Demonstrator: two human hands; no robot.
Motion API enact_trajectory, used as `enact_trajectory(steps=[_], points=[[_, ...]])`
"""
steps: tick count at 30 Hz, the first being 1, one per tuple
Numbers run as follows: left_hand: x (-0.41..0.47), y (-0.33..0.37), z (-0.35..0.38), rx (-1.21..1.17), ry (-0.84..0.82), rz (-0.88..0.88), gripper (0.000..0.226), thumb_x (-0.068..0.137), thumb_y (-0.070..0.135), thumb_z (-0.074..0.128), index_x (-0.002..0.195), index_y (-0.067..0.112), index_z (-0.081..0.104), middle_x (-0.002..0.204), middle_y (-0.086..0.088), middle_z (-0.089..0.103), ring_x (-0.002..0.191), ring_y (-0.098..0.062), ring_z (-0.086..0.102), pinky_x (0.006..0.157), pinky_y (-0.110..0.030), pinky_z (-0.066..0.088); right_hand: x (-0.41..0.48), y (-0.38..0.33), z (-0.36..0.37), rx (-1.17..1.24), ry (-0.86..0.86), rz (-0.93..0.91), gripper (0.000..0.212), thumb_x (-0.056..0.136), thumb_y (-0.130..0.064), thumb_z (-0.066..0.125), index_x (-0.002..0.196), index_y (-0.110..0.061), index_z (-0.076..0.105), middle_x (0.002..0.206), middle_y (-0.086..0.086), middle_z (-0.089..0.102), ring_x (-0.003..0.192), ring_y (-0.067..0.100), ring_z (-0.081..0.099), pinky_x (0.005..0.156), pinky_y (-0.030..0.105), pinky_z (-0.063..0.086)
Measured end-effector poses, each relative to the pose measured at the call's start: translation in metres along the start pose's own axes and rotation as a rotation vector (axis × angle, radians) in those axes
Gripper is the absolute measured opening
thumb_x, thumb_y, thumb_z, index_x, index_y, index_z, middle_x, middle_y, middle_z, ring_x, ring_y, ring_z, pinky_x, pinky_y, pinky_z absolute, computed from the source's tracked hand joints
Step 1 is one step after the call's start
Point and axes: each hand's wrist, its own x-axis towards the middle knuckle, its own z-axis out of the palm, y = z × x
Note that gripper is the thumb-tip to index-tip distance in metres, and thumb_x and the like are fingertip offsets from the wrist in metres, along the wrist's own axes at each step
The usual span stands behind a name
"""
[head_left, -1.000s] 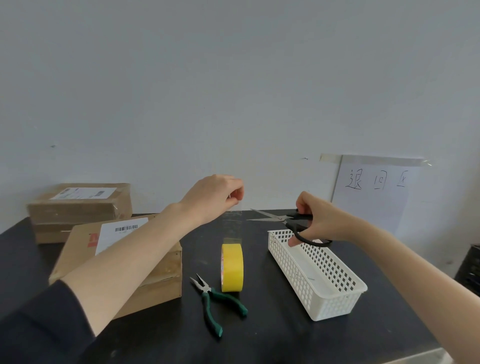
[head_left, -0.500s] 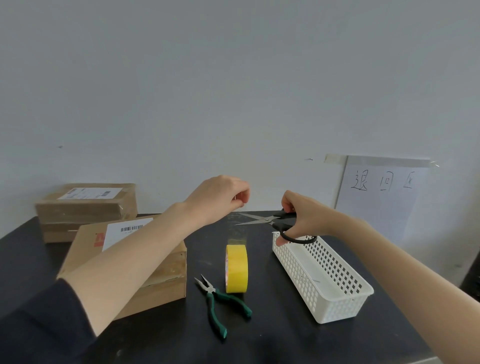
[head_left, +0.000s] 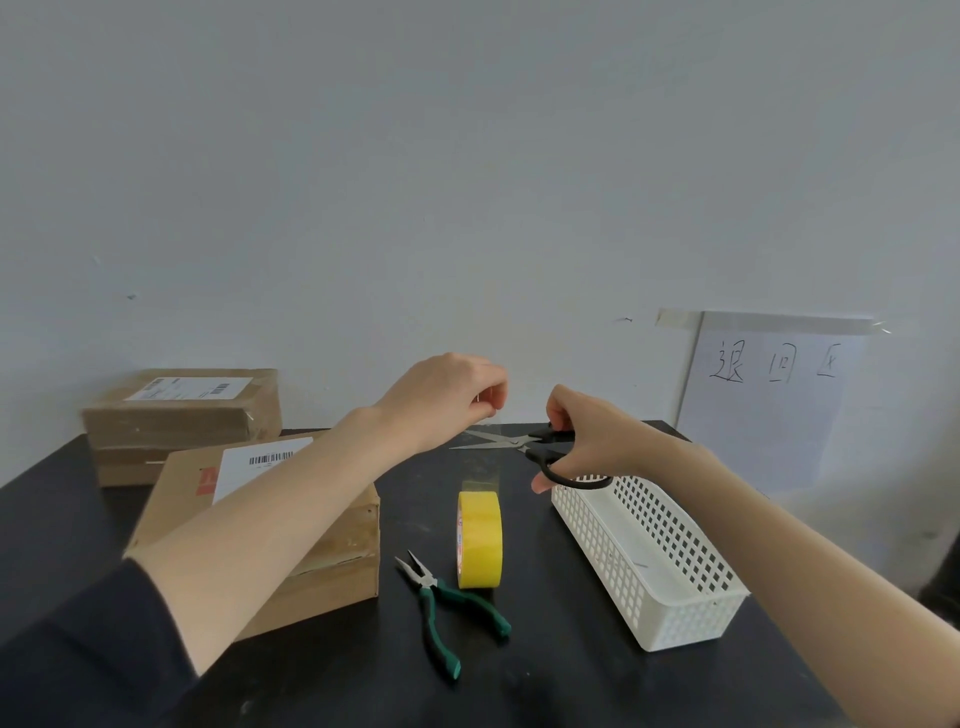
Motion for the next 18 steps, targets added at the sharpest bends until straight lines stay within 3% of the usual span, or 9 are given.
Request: enact_trajectory(steps=[18], points=[[-0.0015,-0.0016,0.0,-0.046,-0.006,0.002,0.012,0.086,0.009,0.06,0.08,0.019,0.06,0.08,0.011,0.058,0.076,-0.01,0.054,0.073,-0.032,0.049,0.0057,0.0054,0.0028,-0.042,0.045,-0.049,0.056,0.053,-0.031,0.093,0.072,-0.021,0.041,0.065,-0.004,0.05,0.059,0.016,0.04,0.053,0.03,0.034]])
